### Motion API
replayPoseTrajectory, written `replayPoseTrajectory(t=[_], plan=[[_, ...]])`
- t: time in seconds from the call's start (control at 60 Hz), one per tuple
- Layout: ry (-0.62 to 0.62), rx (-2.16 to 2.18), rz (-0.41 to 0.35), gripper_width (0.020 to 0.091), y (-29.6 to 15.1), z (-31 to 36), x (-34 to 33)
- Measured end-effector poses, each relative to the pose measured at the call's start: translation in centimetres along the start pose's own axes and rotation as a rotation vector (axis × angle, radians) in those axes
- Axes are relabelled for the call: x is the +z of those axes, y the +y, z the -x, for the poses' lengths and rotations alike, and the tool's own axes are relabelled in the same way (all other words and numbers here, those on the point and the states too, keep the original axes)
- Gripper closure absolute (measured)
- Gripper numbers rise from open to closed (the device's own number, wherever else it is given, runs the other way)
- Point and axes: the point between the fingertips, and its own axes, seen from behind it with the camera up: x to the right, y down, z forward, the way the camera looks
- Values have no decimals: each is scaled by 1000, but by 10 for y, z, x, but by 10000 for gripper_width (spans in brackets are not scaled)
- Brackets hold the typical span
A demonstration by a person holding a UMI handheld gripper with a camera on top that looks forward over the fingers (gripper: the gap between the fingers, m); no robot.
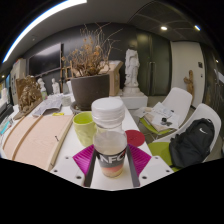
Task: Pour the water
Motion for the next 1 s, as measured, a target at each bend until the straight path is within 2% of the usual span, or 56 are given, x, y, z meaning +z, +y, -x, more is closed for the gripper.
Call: replayPoseTrajectory(t=[0.033,0.05,0.117,0.317,0.483,0.85,1.0], plan=[[-3,-1,-6,644,-1,4,1],[-5,-2,-10,662,-1,4,2],[-4,-13,-23,681,-3,4,2],[4,-34,-13,840,-5,4,6],[40,-137,-15,841,-29,-4,1],[323,-694,-156,841,-170,-74,16],[397,-1085,-212,842,-202,-68,42]])
